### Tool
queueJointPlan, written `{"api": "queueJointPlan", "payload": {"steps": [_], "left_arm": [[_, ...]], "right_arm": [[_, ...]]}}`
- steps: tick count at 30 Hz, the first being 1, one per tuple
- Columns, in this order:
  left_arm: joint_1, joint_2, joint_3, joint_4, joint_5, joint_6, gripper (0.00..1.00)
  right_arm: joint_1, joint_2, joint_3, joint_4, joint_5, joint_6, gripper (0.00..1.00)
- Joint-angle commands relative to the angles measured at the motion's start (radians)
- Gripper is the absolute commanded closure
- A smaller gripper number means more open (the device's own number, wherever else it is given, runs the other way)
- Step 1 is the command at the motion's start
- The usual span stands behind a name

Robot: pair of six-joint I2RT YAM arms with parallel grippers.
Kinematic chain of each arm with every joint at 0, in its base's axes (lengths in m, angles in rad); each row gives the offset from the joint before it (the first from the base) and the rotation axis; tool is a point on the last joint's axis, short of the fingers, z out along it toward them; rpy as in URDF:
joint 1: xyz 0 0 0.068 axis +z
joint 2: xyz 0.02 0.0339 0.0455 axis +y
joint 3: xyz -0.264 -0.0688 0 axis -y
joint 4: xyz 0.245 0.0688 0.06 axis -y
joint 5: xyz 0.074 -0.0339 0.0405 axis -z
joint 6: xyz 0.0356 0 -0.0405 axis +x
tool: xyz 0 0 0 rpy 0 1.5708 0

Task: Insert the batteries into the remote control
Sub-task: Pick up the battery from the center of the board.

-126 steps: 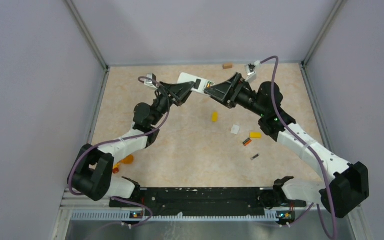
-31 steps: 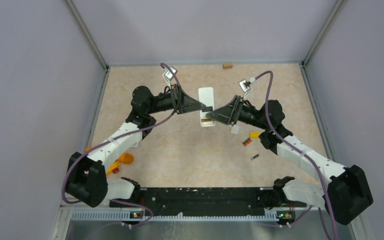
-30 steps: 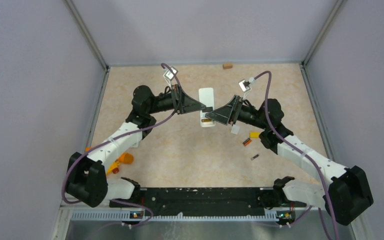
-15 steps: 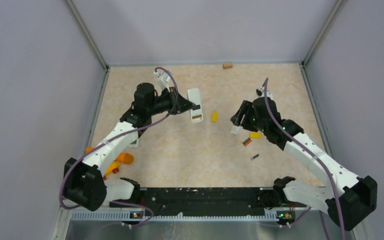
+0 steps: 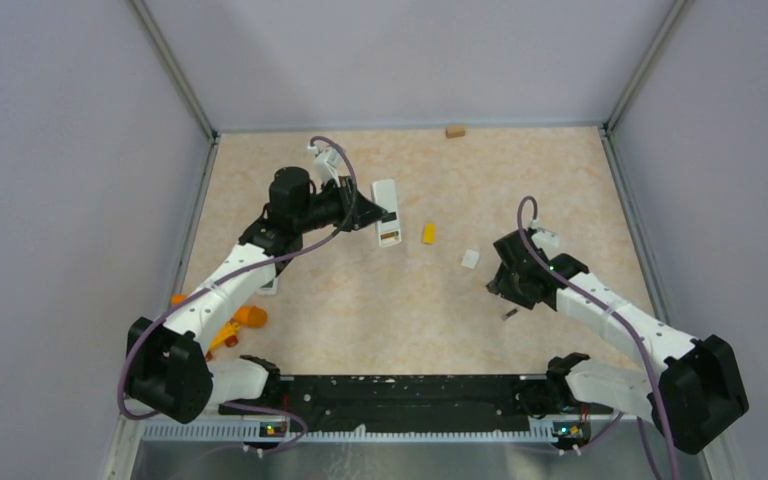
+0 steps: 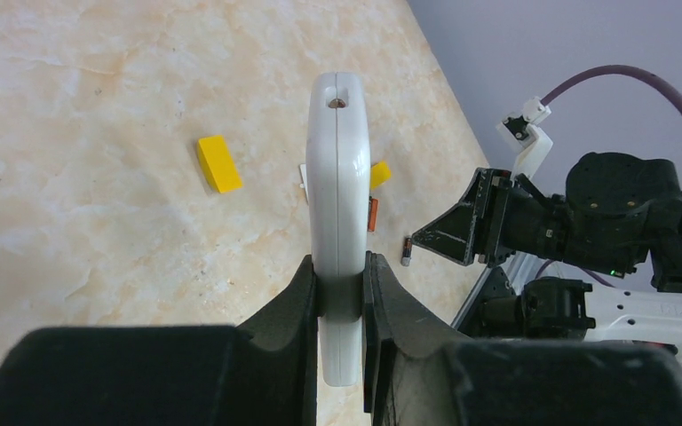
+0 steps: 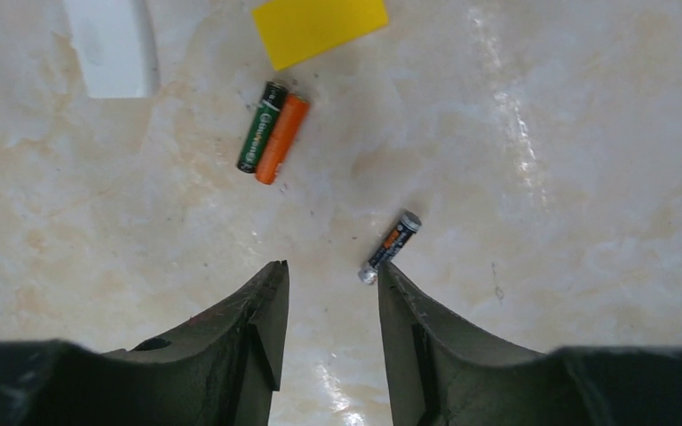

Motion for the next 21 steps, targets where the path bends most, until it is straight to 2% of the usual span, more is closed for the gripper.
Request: {"api": "queueJointPlan", "payload": {"steps": [1,6,13,17,21], "left_arm": [[0.002,-0.040,0.001,0.039,0.011,0.007,1.00],[0.002,-0.050,0.000,0.065,0.032,-0.011,1.00],[0.002,-0.052,-0.003,0.066,0.039,-0.014,1.00],[0.002,-0.061,-0.007,0.061,0.031,-0.008,1.00],[0.006,-0.066,0.011,0.038,0.014,-0.003,1.00]], "right_arm": [[-0.006,-0.003,-0.048,-0.059,0.082,0.102,0.60],[-0.019,0.001,-0.105,-0.013,0.073,0.140,0.63],[-0.019,0.011,-0.120,0.055,0.042,0.128,0.63],[-0.019,-0.014,-0.092,0.065,0.064,0.023,0.57],[-0.019,-0.045,-0.033,0.138,0.036,-0.193,0.54]]}}
